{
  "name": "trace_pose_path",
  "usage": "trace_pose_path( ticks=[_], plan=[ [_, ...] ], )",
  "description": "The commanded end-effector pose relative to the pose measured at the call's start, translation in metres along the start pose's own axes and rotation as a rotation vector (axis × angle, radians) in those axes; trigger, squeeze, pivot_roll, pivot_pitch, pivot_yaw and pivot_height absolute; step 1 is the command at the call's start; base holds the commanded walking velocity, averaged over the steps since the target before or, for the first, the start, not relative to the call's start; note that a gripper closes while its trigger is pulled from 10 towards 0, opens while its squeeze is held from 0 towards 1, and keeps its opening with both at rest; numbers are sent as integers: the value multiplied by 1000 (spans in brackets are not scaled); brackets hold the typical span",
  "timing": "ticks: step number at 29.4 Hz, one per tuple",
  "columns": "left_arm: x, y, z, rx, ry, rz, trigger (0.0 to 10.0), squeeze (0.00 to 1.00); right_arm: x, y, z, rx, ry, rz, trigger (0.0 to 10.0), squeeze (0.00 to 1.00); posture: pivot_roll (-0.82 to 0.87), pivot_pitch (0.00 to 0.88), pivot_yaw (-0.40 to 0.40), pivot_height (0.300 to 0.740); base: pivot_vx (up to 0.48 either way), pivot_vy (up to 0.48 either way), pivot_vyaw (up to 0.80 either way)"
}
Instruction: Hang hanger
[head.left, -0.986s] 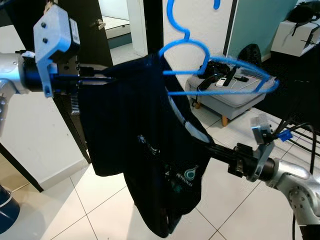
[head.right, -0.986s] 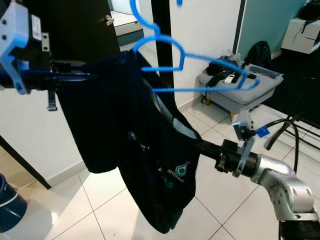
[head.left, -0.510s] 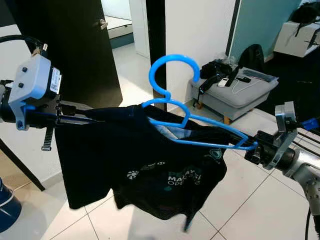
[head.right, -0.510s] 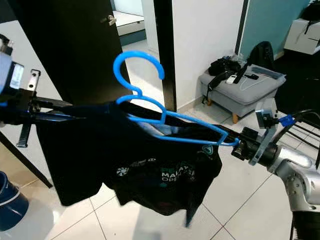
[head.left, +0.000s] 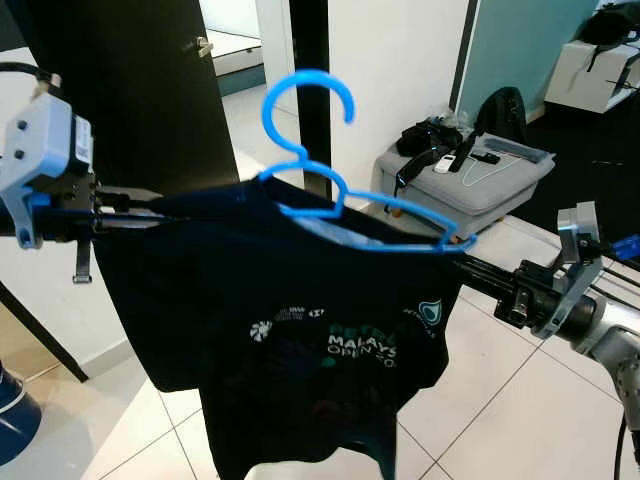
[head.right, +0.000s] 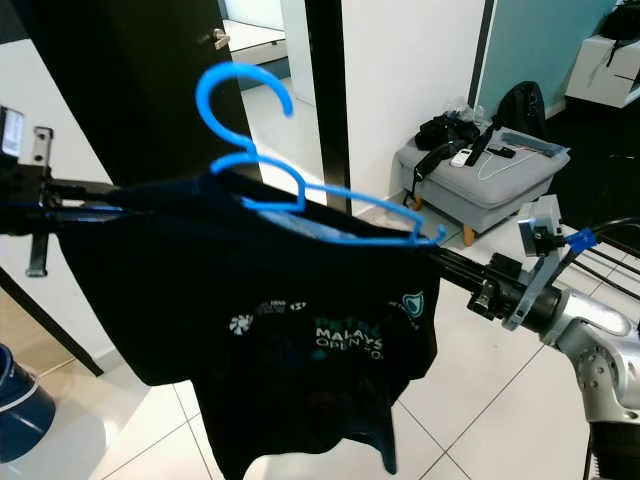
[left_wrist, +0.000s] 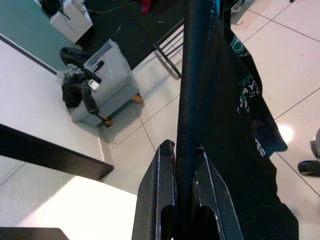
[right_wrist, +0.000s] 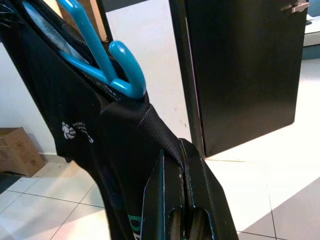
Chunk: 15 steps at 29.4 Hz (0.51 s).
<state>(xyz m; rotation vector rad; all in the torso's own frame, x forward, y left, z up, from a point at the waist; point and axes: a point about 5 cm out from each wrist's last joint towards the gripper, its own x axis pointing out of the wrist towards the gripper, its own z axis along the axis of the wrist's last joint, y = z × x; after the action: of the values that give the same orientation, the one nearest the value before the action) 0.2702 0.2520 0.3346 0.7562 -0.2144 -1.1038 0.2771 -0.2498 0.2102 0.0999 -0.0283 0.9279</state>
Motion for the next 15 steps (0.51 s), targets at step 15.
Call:
trace_pose_path(
  ticks=[15],
  plan=[
    [-31, 3, -24, 28, 222, 54, 10000, 0, -13, -5, 10, -15, -11, -39, 0, 0, -34, 0, 74, 731, 0, 0, 0]
  ],
)
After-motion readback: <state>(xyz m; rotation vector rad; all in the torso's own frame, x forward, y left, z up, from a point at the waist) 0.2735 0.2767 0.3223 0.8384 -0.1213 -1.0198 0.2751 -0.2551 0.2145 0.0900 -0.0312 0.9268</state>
